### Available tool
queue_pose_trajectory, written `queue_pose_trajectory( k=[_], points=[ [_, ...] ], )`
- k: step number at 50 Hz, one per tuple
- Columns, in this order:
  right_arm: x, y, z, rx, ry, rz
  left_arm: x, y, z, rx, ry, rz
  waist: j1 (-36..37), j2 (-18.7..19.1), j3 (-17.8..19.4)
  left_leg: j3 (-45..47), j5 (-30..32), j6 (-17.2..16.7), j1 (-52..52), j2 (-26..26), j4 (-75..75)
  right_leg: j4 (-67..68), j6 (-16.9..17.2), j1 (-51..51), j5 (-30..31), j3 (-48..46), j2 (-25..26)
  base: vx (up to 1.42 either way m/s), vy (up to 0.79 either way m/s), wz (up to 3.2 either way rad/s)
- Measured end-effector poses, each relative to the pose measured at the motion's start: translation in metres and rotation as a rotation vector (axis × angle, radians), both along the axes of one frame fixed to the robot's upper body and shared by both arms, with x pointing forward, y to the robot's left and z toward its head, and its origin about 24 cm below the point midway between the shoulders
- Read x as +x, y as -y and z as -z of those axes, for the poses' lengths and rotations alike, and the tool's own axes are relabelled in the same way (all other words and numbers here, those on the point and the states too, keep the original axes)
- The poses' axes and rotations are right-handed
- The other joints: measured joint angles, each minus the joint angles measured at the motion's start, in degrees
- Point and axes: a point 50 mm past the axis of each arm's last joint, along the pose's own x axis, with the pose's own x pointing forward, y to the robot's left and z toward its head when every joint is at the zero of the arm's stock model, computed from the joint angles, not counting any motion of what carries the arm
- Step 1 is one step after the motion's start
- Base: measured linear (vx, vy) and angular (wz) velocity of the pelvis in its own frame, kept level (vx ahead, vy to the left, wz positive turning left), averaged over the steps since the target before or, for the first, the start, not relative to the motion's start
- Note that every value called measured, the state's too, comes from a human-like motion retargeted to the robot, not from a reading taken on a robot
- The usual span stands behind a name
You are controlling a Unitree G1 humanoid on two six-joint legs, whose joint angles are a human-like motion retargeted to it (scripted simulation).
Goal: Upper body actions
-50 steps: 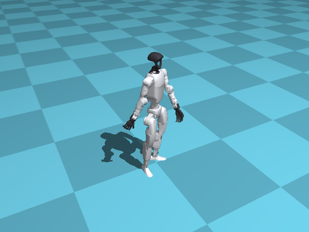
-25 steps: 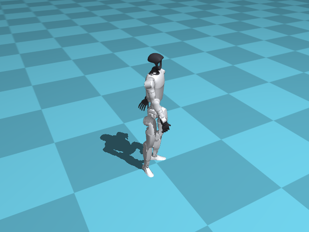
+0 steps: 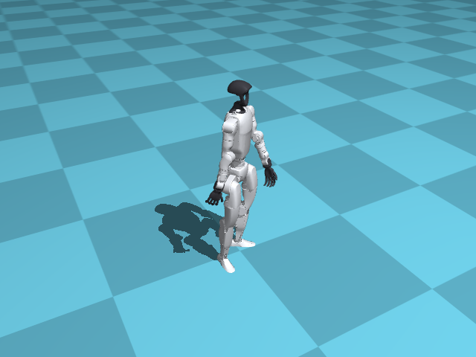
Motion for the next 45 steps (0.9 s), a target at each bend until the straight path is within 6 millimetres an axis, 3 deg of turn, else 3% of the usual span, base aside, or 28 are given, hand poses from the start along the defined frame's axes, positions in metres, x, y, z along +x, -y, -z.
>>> queue_pose_trajectory(
  k=[4,8,12,15,17,19,23,26,28,30,32,35,39,42,45],
  points=[
    [-0.084,0.021,-0.026,-0.201,-0.162,0.342,0.073,0.028,-0.037,-0.059,0.284,0.109,-0.15,0.19,-0.90,1.18,-0.29,-0.03,-0.65,0.37,0.23,-0.16,0.13,-0.76,0.21,0.17,-0.06,0.06,0.01,-0.25],
    [-0.130,0.032,-0.048,-0.339,-0.204,0.466,0.109,0.044,-0.067,-0.078,0.472,0.170,-0.21,0.44,-0.30,1.67,-0.46,-0.07,-0.72,0.55,0.54,-0.23,0.01,-0.81,0.27,0.30,-0.15,-0.03,0.00,-0.07],
    [-0.153,0.037,-0.063,-0.431,-0.279,0.431,0.105,0.044,-0.064,-0.040,0.499,0.209,0.28,0.76,-0.15,1.38,-0.43,-0.08,-0.72,0.47,0.55,-0.25,-0.13,-0.61,0.08,0.13,-0.24,0.00,0.00,0.00],
    [-0.148,0.036,-0.061,-0.429,-0.311,0.366,0.075,0.030,-0.042,0.013,0.413,0.214,0.85,1.29,-0.52,1.26,-0.39,-0.07,-0.78,0.47,0.39,-0.22,-0.26,-0.78,-0.03,0.30,-0.04,0.00,0.00,0.00],
    [-0.129,0.033,-0.050,-0.374,-0.279,0.319,0.039,0.016,-0.019,0.045,0.282,0.195,1.41,1.62,-0.64,1.30,-0.36,-0.05,-0.54,0.51,0.16,-0.16,-0.42,-0.87,-0.05,0.70,0.25,0.00,0.00,0.00],
    [-0.097,0.030,-0.034,-0.303,-0.211,0.246,-0.010,0.001,0.003,0.070,0.106,0.151,1.93,1.87,-0.68,1.56,-0.34,-0.06,-0.09,0.59,-0.12,-0.09,-0.59,-0.92,-0.01,1.19,0.57,0.00,0.00,0.00],
    [-0.002,0.012,-0.003,-0.121,0.014,0.010,-0.139,-0.028,0.027,0.080,-0.351,-0.033,2.72,2.45,-0.75,2.50,-0.31,-0.28,1.04,0.92,-0.67,0.23,-0.95,-1.08,0.11,2.30,1.21,-0.03,-0.02,-0.20],
    [0.089,-0.021,0.008,0.084,0.241,-0.183,-0.247,-0.035,0.013,0.042,-0.718,-0.275,2.06,2.75,-0.67,2.78,-0.25,-0.59,1.40,1.27,-0.84,0.53,-1.19,-1.42,0.06,3.21,1.64,-0.01,-0.02,-0.01],
    [0.149,-0.050,0.003,0.225,0.404,-0.295,-0.310,-0.032,-0.007,0.016,-0.914,-0.451,1.23,2.96,-0.61,2.66,-0.19,-0.76,1.42,1.46,-0.93,0.71,-1.33,-1.70,0.00,3.67,1.93,-0.02,-0.03,0.02],
    [0.200,-0.080,-0.011,0.349,0.563,-0.384,-0.357,-0.025,-0.030,0.012,-1.052,-0.595,0.46,3.26,-0.60,2.58,-0.10,-0.93,1.36,1.69,-1.00,0.83,-1.42,-1.99,0.00,4.01,2.21,0.00,0.00,0.00],
    [0.242,-0.106,-0.032,0.454,0.701,-0.444,-0.389,-0.016,-0.047,0.042,-1.124,-0.667,-0.01,3.60,-0.63,2.64,-0.04,-1.07,1.18,1.93,-1.04,0.99,-1.45,-2.38,-0.03,4.45,2.44,-0.08,-0.01,-0.01],
    [0.287,-0.137,-0.066,0.584,0.865,-0.515,-0.418,-0.005,-0.065,0.094,-1.191,-0.688,-0.88,3.91,-0.38,2.33,0.13,-1.20,0.74,2.06,-0.94,1.09,-1.58,-2.78,-0.10,4.83,2.63,-0.10,0.00,0.09],
    [0.308,-0.155,-0.092,0.674,1.008,-0.617,-0.418,0.004,-0.066,0.097,-1.227,-0.705,-1.61,3.87,-0.46,1.21,0.40,-1.23,-0.12,2.13,-0.64,1.09,-1.51,-2.81,-0.32,4.30,2.55,-0.05,-0.02,0.23],
    [0.298,-0.151,-0.085,0.634,1.048,-0.672,-0.389,0.005,-0.045,0.059,-1.139,-0.740,-2.15,3.55,-0.90,0.36,0.56,-1.13,-0.62,1.93,-0.40,1.02,-1.53,-2.55,-0.53,3.80,2.40,0.01,0.00,0.24],
    [0.265,-0.125,-0.055,0.500,0.955,-0.674,-0.329,0.006,-0.011,0.061,-0.978,-0.786,-1.87,3.34,-1.29,-0.14,0.63,-0.92,-0.96,1.74,-0.12,1.02,-1.49,-2.25,-0.70,3.38,2.21,0.01,0.01,0.06]
  ],
)
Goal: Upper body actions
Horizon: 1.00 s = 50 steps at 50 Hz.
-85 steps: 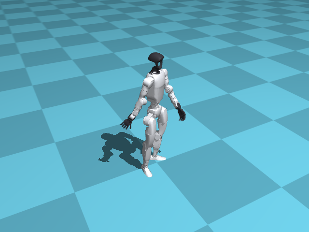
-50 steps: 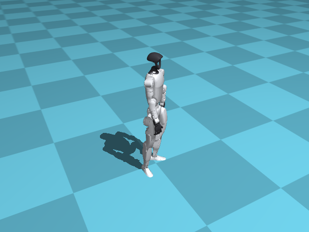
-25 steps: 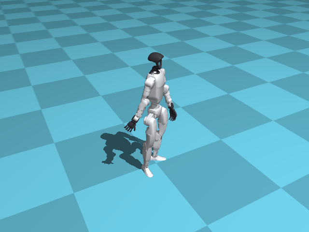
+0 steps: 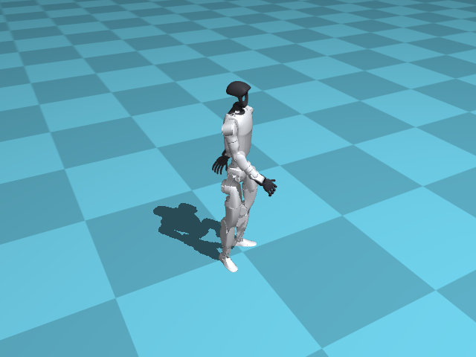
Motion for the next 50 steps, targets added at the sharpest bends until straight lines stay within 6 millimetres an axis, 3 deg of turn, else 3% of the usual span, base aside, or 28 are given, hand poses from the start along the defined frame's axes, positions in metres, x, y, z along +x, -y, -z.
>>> queue_pose_trajectory(
  k=[3,6,10,13,17,20,22,25,28,30,32,35,39,42,46,50],
  points=[
    [-0.063,0.038,0.039,-0.172,-0.195,0.117,0.092,-0.001,0.030,0.118,0.223,-0.033,0.02,-0.58,-0.23,-0.99,0.19,0.27,-0.41,-0.34,0.26,-0.40,0.23,0.77,0.07,-1.65,-0.39,0.01,0.02,0.28],
    [-0.150,0.081,0.064,-0.355,-0.489,0.298,0.192,0.005,0.038,0.094,0.519,-0.008,0.26,-1.50,-0.40,-1.97,0.39,0.53,-0.70,-0.78,0.43,-0.89,0.58,1.67,0.20,-3.44,-0.87,0.02,0.00,0.29],
    [-0.269,0.128,0.054,-0.587,-0.918,0.583,0.316,0.020,0.015,-0.087,0.968,0.184,0.69,-2.33,-0.43,-1.97,0.30,0.73,-1.20,-0.97,0.81,-1.08,0.90,1.80,0.36,-4.17,-1.53,0.00,0.00,0.00],
    [-0.335,0.152,0.032,-0.695,-1.079,0.831,0.387,0.029,-0.018,-0.123,1.230,0.419,0.58,-1.97,-0.05,-1.12,-0.07,0.63,-1.45,-0.69,1.24,-1.09,0.80,1.38,0.44,-3.81,-1.83,-0.01,0.00,-0.24],
    [-0.383,0.168,0.009,-0.751,-1.105,1.100,0.450,0.029,-0.064,-0.002,1.480,0.719,-0.23,-1.23,0.75,-0.56,-0.29,0.59,-1.69,-0.50,1.58,-1.08,0.61,1.00,0.45,-3.46,-2.05,-0.02,-0.03,-0.15],
    [-0.405,0.174,-0.004,-0.797,-1.110,1.218,0.471,0.020,-0.084,0.145,1.562,0.885,-0.56,-1.26,1.10,-0.47,-0.29,0.51,-1.67,-0.54,1.62,-1.16,0.55,1.02,0.44,-3.44,-2.22,0.00,0.00,0.00],
    [-0.413,0.173,-0.008,-0.835,-1.112,1.260,0.471,0.017,-0.085,0.217,1.552,0.948,-0.21,-1.34,1.01,-0.46,-0.30,0.51,-1.74,-0.59,1.60,-1.19,0.52,0.95,0.41,-3.47,-2.25,0.00,0.00,0.00],
    [-0.411,0.169,-0.007,-0.863,-1.109,1.273,0.453,0.016,-0.067,0.227,1.475,0.983,0.68,-1.26,0.71,-0.35,-0.26,0.56,-1.81,-0.64,1.42,-1.17,0.46,0.78,0.32,-3.45,-2.15,0.00,0.00,0.00],
    [-0.388,0.161,0.008,-0.813,-1.086,1.186,0.408,0.012,-0.031,0.135,1.321,0.951,1.59,-0.94,0.37,-0.39,-0.18,0.64,-1.66,-0.65,1.01,-1.09,0.41,0.65,0.23,-3.35,-1.84,0.00,0.00,0.00],
    [-0.360,0.155,0.022,-0.752,-1.064,1.059,0.364,0.007,-0.004,0.072,1.175,0.905,2.08,-0.78,0.26,-0.50,-0.11,0.69,-1.29,-0.70,0.65,-0.98,0.31,0.59,0.22,-2.85,-1.58,0.00,0.00,0.00],
    [-0.322,0.148,0.037,-0.682,-1.020,0.881,0.306,-0.001,0.020,0.009,0.981,0.837,2.65,-0.63,0.18,-0.22,-0.14,0.61,-0.70,-0.67,0.29,-0.82,0.23,0.45,0.35,-2.49,-1.41,0.00,0.00,0.00],
    [-0.246,0.129,0.056,-0.575,-0.888,0.570,0.204,-0.015,0.038,-0.089,0.622,0.680,3.39,-0.22,0.04,1.04,-0.35,0.34,0.34,-0.40,-0.24,-0.44,0.06,-0.19,0.70,-1.31,-0.97,0.01,-0.01,-0.37],
    [-0.126,0.081,0.059,-0.383,-0.592,0.208,0.067,-0.020,0.022,-0.157,0.193,0.375,4.11,0.14,1.04,4.19,-0.70,-0.25,2.38,0.10,-1.20,0.24,-0.22,-1.37,1.35,1.87,-0.08,0.00,-0.03,-0.67],
    [-0.054,0.033,0.038,-0.221,-0.377,0.042,-0.009,-0.009,-0.005,-0.170,0.020,0.202,4.42,0.32,1.32,6.59,-0.97,-0.79,3.47,0.63,-1.75,0.62,-0.44,-2.51,1.87,4.19,0.68,0.00,-0.03,-0.69],
    [0.009,-0.020,-0.004,0.005,-0.183,-0.069,-0.068,0.011,-0.038,-0.178,-0.119,0.109,4.84,0.62,1.59,8.88,-1.18,-1.36,4.04,1.43,-2.13,0.98,-0.52,-3.80,2.29,6.28,1.63,-0.02,-0.02,-0.49],
    [0.033,-0.051,-0.039,0.207,-0.067,-0.145,-0.086,0.020,-0.052,-0.138,-0.216,0.022,3.98,0.27,1.55,8.49,-1.00,-1.46,3.57,1.84,-2.12,0.99,-0.49,-3.97,2.16,6.29,1.98,0.02,-0.03,0.11]
  ],
)
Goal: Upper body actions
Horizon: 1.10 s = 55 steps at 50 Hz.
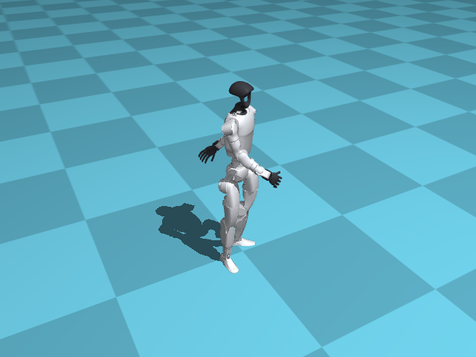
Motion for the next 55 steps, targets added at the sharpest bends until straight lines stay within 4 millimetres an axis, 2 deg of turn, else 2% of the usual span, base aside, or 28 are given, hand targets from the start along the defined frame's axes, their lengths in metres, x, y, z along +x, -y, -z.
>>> queue_pose_trajectory(
  k=[2,4,5,8,11,14,16,18,21,23,25,28,30,32,34,36,38,41,43,45,47,49,51,53,55],
  points=[
    [-0.001,-0.004,-0.006,0.060,0.047,-0.021,0.010,-0.002,0.008,0.041,0.023,-0.023,-0.68,-0.20,-0.37,-0.91,0.17,0.06,-0.45,0.00,0.14,-0.18,0.01,0.28,-0.18,-0.53,-0.05,0.07,-0.06,0.37],
    [-0.010,0.002,-0.004,0.075,0.088,-0.035,0.034,-0.007,0.024,0.067,0.095,-0.029,-1.20,-0.53,-0.83,-1.83,0.35,0.18,-0.98,-0.15,0.29,-0.33,0.04,0.54,-0.37,-1.29,-0.26,0.05,-0.04,0.39],
    [-0.016,0.007,0.000,0.065,0.104,-0.038,0.050,-0.011,0.033,0.074,0.143,-0.026,-1.33,-0.73,-1.04,-2.25,0.43,0.25,-1.23,-0.26,0.36,-0.38,0.06,0.67,-0.47,-1.72,-0.41,0.05,-0.02,0.34],
    [-0.048,0.040,0.034,-0.105,0.051,-0.010,0.112,-0.024,0.062,0.047,0.329,0.035,-1.11,-1.25,-1.49,-3.22,0.56,0.51,-1.60,-0.62,0.63,-0.72,0.19,1.48,-0.64,-3.10,-0.82,0.05,-0.02,0.30],
    [-0.106,0.086,0.077,-0.377,-0.137,0.038,0.189,-0.036,0.082,0.011,0.543,0.168,-1.55,-1.82,-2.01,-4.73,0.74,0.87,-2.23,-0.99,0.99,-1.25,0.48,2.57,-0.79,-5.32,-1.28,-0.01,0.02,0.43],
    [-0.188,0.141,0.103,-0.704,-0.465,0.110,0.272,-0.042,0.089,-0.011,0.780,0.350,-2.67,-2.09,-2.68,-6.56,0.92,1.24,-3.21,-1.30,1.39,-1.68,0.84,3.35,-0.97,-7.48,-1.70,0.00,0.04,0.52],
    [-0.248,0.176,0.098,-0.907,-0.742,0.197,0.329,-0.040,0.084,-0.029,0.944,0.474,-3.09,-2.04,-3.04,-7.34,0.97,1.46,-3.87,-1.44,1.61,-1.86,1.07,3.53,-1.04,-8.42,-1.95,0.01,0.05,0.33],
    [-0.302,0.201,0.084,-1.022,-0.997,0.339,0.382,-0.034,0.073,-0.045,1.105,0.592,-3.09,-1.99,-3.05,-7.72,0.98,1.63,-4.36,-1.57,1.79,-2.01,1.27,3.63,-1.05,-9.04,-2.22,0.00,0.03,0.09],
    [-0.363,0.217,0.065,-1.035,-1.209,0.619,0.448,-0.020,0.049,-0.044,1.330,0.738,-2.71,-2.06,-2.65,-7.91,0.97,1.83,-4.87,-1.79,2.09,-2.18,1.51,3.79,-1.04,-9.76,-2.72,-0.02,0.01,0.02],
    [-0.389,0.216,0.057,-1.020,-1.234,0.785,0.481,-0.010,0.031,-0.028,1.465,0.805,-2.61,-2.21,-2.15,-8.14,1.01,1.86,-5.01,-1.98,2.31,-2.26,1.65,4.08,-1.05,-10.13,-3.08,0.05,0.02,0.05],
    [-0.407,0.215,0.052,-1.008,-1.212,0.899,0.503,-0.002,0.015,-0.003,1.585,0.844,-2.81,-2.31,-1.83,-8.45,1.06,1.80,-5.21,-2.14,2.52,-2.32,1.87,4.29,-1.06,-10.56,-3.44,0.05,0.01,0.06],
    [-0.424,0.218,0.044,-1.038,-1.195,0.993,0.517,0.002,0.001,0.049,1.715,0.878,-3.09,-2.15,-1.68,-8.59,1.06,1.79,-5.32,-2.36,2.58,-2.34,2.12,4.40,-1.07,-11.01,-3.77,0.00,0.00,0.00],
    [-0.432,0.220,0.039,-1.081,-1.222,1.033,0.514,0.001,0.001,0.074,1.753,0.903,-2.73,-1.80,-1.66,-8.54,0.97,1.83,-5.31,-2.45,2.57,-2.30,2.24,4.37,-1.08,-11.11,-3.87,-0.01,0.06,-0.02],
    [-0.433,0.220,0.037,-1.111,-1.266,1.053,0.499,-0.001,0.012,0.077,1.714,0.930,-1.90,-1.34,-1.79,-8.39,0.88,1.90,-5.16,-2.50,2.47,-2.21,2.26,4.27,-1.10,-10.84,-3.82,-0.02,0.07,-0.06],
    [-0.423,0.216,0.043,-1.106,-1.268,1.054,0.471,-0.005,0.031,0.046,1.613,0.952,-1.03,-1.02,-1.94,-8.27,0.80,1.94,-4.90,-2.58,2.33,-2.09,2.22,4.20,-1.10,-10.58,-3.77,0.00,0.03,-0.03],
    [-0.399,0.209,0.056,-1.061,-1.211,1.019,0.431,-0.013,0.054,-0.016,1.460,0.953,-0.42,-0.89,-2.06,-8.21,0.73,1.97,-4.56,-2.65,2.17,-1.97,2.10,4.12,-1.09,-10.19,-3.68,0.00,0.00,0.00],
    [-0.362,0.201,0.072,-0.998,-1.114,0.929,0.378,-0.024,0.075,-0.089,1.261,0.905,-0.12,-0.83,-2.09,-7.97,0.67,1.96,-4.07,-2.67,1.95,-1.83,1.92,4.05,-1.06,-9.66,-3.55,0.00,0.00,0.00],
    [-0.285,0.178,0.093,-0.855,-0.939,0.676,0.283,-0.040,0.090,-0.160,0.903,0.721,-0.60,-0.50,-2.20,-7.32,0.52,1.81,-3.47,-2.51,1.66,-1.58,1.55,3.59,-1.00,-8.57,-3.16,-0.02,-0.02,-0.13],
    [-0.226,0.155,0.101,-0.731,-0.817,0.472,0.216,-0.045,0.086,-0.164,0.656,0.537,-1.59,-0.18,-2.12,-6.79,0.43,1.69,-3.16,-2.35,1.42,-1.40,1.31,3.11,-0.95,-7.67,-2.82,-0.05,-0.05,-0.24],
    [-0.168,0.122,0.099,-0.589,-0.674,0.294,0.150,-0.043,0.071,-0.137,0.425,0.331,-2.47,0.01,-1.82,-6.02,0.38,1.49,-2.73,-2.15,1.11,-1.24,1.08,2.62,-0.85,-6.66,-2.47,-0.02,-0.05,-0.35],
    [-0.115,0.088,0.087,-0.450,-0.504,0.172,0.100,-0.035,0.054,-0.088,0.263,0.149,-2.96,0.13,-1.69,-4.89,0.33,1.24,-2.37,-1.83,0.82,-0.98,0.85,1.92,-0.73,-5.33,-2.07,-0.01,-0.07,-0.48],
    [-0.070,0.057,0.066,-0.328,-0.330,0.089,0.067,-0.026,0.040,-0.041,0.194,0.043,-3.11,0.27,-1.59,-3.71,0.26,1.00,-2.12,-1.52,0.58,-0.69,0.68,1.12,-0.58,-4.01,-1.69,-0.02,-0.06,-0.51],
    [-0.036,0.031,0.041,-0.221,-0.170,0.027,0.044,-0.018,0.029,-0.018,0.174,0.002,-2.96,0.38,-1.46,-2.65,0.20,0.78,-1.88,-1.25,0.37,-0.46,0.57,0.47,-0.45,-2.97,-1.38,-0.03,-0.04,-0.45],
    [-0.014,0.012,0.018,-0.131,-0.038,-0.027,0.028,-0.012,0.020,-0.017,0.141,-0.008,-2.88,0.47,-1.43,-2.06,0.18,0.64,-1.70,-1.04,0.27,-0.39,0.54,0.20,-0.34,-2.39,-1.17,-0.03,-0.02,-0.25],
    [-0.002,-0.001,0.002,-0.061,0.072,-0.075,0.018,-0.009,0.013,-0.019,0.093,-0.009,-2.96,0.30,-1.51,-2.05,0.23,0.59,-1.70,-0.96,0.26,-0.42,0.56,0.22,-0.32,-2.36,-1.12,0.00,0.00,0.00]
  ],
)
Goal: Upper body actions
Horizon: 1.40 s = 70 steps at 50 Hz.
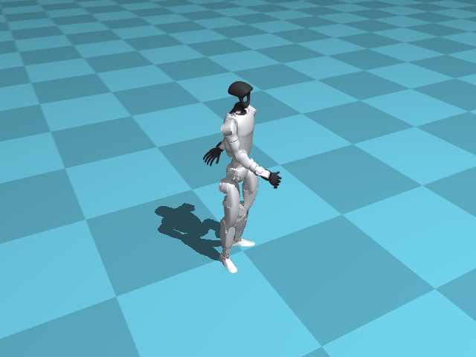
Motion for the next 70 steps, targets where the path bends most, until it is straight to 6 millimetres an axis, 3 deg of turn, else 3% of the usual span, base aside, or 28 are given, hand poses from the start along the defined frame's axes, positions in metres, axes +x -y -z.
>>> queue_pose_trajectory(
  k=[3,5,7,10,13,16,20,24,27,30,33,37,41,44,47,50,54,56,58,61,63,66,70],
  points=[
    [-0.002,-0.001,-0.001,0.016,0.099,-0.005,0.003,-0.003,0.001,0.003,-0.028,0.001,-0.59,-0.64,-0.52,-0.88,0.20,0.05,-0.38,-0.06,0.16,-0.15,0.03,0.42,-0.22,-0.77,-0.13,0.02,-0.06,0.24],
    [-0.014,0.009,0.014,-0.045,0.107,0.038,0.020,-0.009,0.012,0.003,0.016,0.019,-0.97,-1.08,-0.96,-1.71,0.35,0.13,-0.83,-0.13,0.30,-0.26,0.09,0.71,-0.42,-1.56,-0.28,0.06,-0.04,0.35],
    [-0.039,0.030,0.038,-0.149,0.030,0.080,0.052,-0.018,0.029,0.006,0.111,0.076,-1.13,-1.33,-1.27,-2.48,0.45,0.25,-1.10,-0.23,0.46,-0.43,0.16,1.20,-0.59,-2.41,-0.40,0.05,0.02,0.34],
    [-0.100,0.075,0.079,-0.355,-0.212,0.162,0.118,-0.033,0.056,0.028,0.289,0.225,-0.82,-1.63,-1.51,-3.71,0.58,0.48,-1.32,-0.44,0.69,-0.70,0.36,2.19,-0.84,-3.80,-0.61,0.04,0.04,0.37],
    [-0.185,0.130,0.101,-0.599,-0.579,0.281,0.205,-0.037,0.073,0.029,0.531,0.364,-0.57,-2.13,-1.48,-5.22,0.68,0.72,-1.60,-0.77,0.99,-1.08,0.67,3.36,-1.06,-5.65,-0.98,0.01,0.04,0.43],
    [-0.270,0.170,0.095,-0.759,-0.911,0.460,0.299,-0.026,0.072,-0.001,0.808,0.437,-0.81,-2.78,-1.53,-6.55,0.70,0.88,-2.20,-1.10,1.39,-1.51,1.02,4.24,-1.25,-7.71,-1.51,-0.02,0.01,0.39],
    [-0.364,0.200,0.071,-0.884,-1.146,0.793,0.406,0.000,0.046,0.005,1.191,0.483,-0.81,-3.29,-2.01,-7.31,0.58,0.82,-3.12,-1.26,1.94,-1.84,1.25,4.47,-1.41,-8.98,-2.12,0.01,0.01,0.11],
    [-0.414,0.212,0.050,-0.935,-1.167,1.041,0.478,0.020,0.006,0.029,1.521,0.537,-1.25,-3.22,-2.06,-7.21,0.45,0.74,-3.45,-1.32,2.22,-1.99,1.30,4.41,-1.42,-9.32,-2.48,0.00,0.00,0.00],
    [-0.434,0.221,0.037,-1.003,-1.178,1.141,0.500,0.018,-0.013,0.075,1.683,0.625,-1.25,-2.95,-2.08,-6.75,0.36,0.64,-3.31,-1.34,2.22,-1.95,1.26,4.30,-1.39,-9.25,-2.66,0.00,0.00,0.00],
    [-0.436,0.228,0.032,-1.074,-1.186,1.198,0.493,0.004,-0.008,0.171,1.665,0.727,-0.84,-2.24,-2.35,-6.29,0.24,0.62,-3.25,-1.24,2.14,-1.81,1.21,3.96,-1.41,-8.75,-2.56,0.00,0.00,0.00],
    [-0.409,0.225,0.046,-1.037,-1.130,1.175,0.455,-0.012,0.020,0.175,1.473,0.783,-0.77,-1.73,-2.70,-6.07,0.23,0.68,-3.18,-1.23,1.95,-1.79,1.19,3.77,-1.40,-8.61,-2.39,0.00,0.00,0.00],
    [-0.339,0.208,0.076,-0.897,-1.015,0.976,0.363,-0.029,0.061,0.034,1.121,0.762,-0.81,-1.32,-2.78,-5.94,0.30,0.70,-2.78,-1.19,1.65,-1.69,0.95,3.63,-1.41,-7.64,-1.99,0.00,0.00,0.00],
    [-0.246,0.169,0.097,-0.692,-0.859,0.664,0.240,-0.041,0.076,0.024,0.710,0.615,-0.20,-1.01,-2.75,-5.09,0.26,0.58,-1.56,-1.12,1.10,-1.24,0.53,3.38,-1.39,-5.86,-1.47,0.01,0.00,-0.11],
    [-0.169,0.123,0.098,-0.471,-0.713,0.452,0.146,-0.038,0.065,0.109,0.425,0.423,-0.09,-0.83,-2.53,-4.07,0.18,0.36,-0.84,-0.84,0.65,-0.78,0.24,2.74,-1.33,-4.19,-0.91,0.03,-0.03,-0.30],
    [-0.103,0.071,0.080,-0.248,-0.551,0.296,0.072,-0.017,0.043,0.162,0.227,0.197,-0.46,-0.51,-2.25,-2.97,0.06,0.10,-0.32,-0.43,0.26,-0.44,-0.03,1.94,-1.20,-2.53,-0.23,0.00,-0.03,-0.32],
    [-0.054,0.028,0.049,-0.055,-0.396,0.180,0.021,0.004,0.017,0.150,0.098,0.036,-0.71,-0.24,-1.77,-1.95,-0.01,-0.14,0.16,0.00,-0.01,-0.18,-0.25,1.36,-1.05,-1.13,0.40,-0.03,-0.03,-0.29],
    [-0.019,-0.006,0.014,0.089,-0.229,0.056,-0.017,0.017,-0.010,0.111,-0.059,0.003,-1.10,-0.35,-1.31,-1.56,0.01,-0.32,0.43,0.34,-0.05,-0.07,-0.38,1.19,-0.96,-0.37,0.80,-0.01,-0.03,-0.02],
    [-0.015,-0.012,0.007,0.102,-0.159,-0.001,-0.020,0.015,-0.012,0.116,-0.092,0.028,-1.33,-0.59,-1.32,-1.58,0.06,-0.35,0.44,0.38,-0.03,-0.08,-0.40,1.21,-0.94,-0.30,0.84,0.00,-0.03,-0.01],
    [-0.020,-0.009,0.010,0.077,-0.116,-0.029,-0.011,0.007,-0.005,0.137,-0.071,0.077,-1.55,-0.84,-1.48,-1.67,0.13,-0.33,0.32,0.34,0.06,-0.13,-0.40,1.27,-0.93,-0.44,0.75,0.00,0.00,0.00],
    [-0.044,0.013,0.035,-0.039,-0.146,0.006,0.029,-0.014,0.021,0.176,0.051,0.186,-1.67,-1.19,-1.81,-2.22,0.31,-0.19,-0.07,0.07,0.23,-0.23,-0.35,1.46,-0.98,-1.05,0.40,0.00,0.01,0.07],
    [-0.072,0.039,0.059,-0.153,-0.239,0.061,0.073,-0.028,0.042,0.201,0.174,0.260,-1.57,-1.45,-1.88,-2.81,0.43,-0.02,-0.33,-0.22,0.37,-0.31,-0.31,1.74,-1.05,-1.55,0.10,0.00,0.04,0.26],
    [-0.133,0.091,0.090,-0.365,-0.457,0.202,0.160,-0.040,0.068,0.214,0.416,0.338,-1.49,-1.81,-1.82,-3.88,0.60,0.32,-0.74,-0.76,0.60,-0.47,-0.19,2.23,-1.15,-2.22,-0.39,-0.01,0.05,0.31],
    [-0.233,0.161,0.099,-0.662,-0.797,0.496,0.293,-0.029,0.074,0.138,0.812,0.406,-1.04,-2.04,-1.30,-4.61,0.60,0.80,-1.04,-1.37,0.88,-0.86,0.05,2.87,-0.95,-3.24,-1.05,-0.03,0.07,0.15]
  ],
)
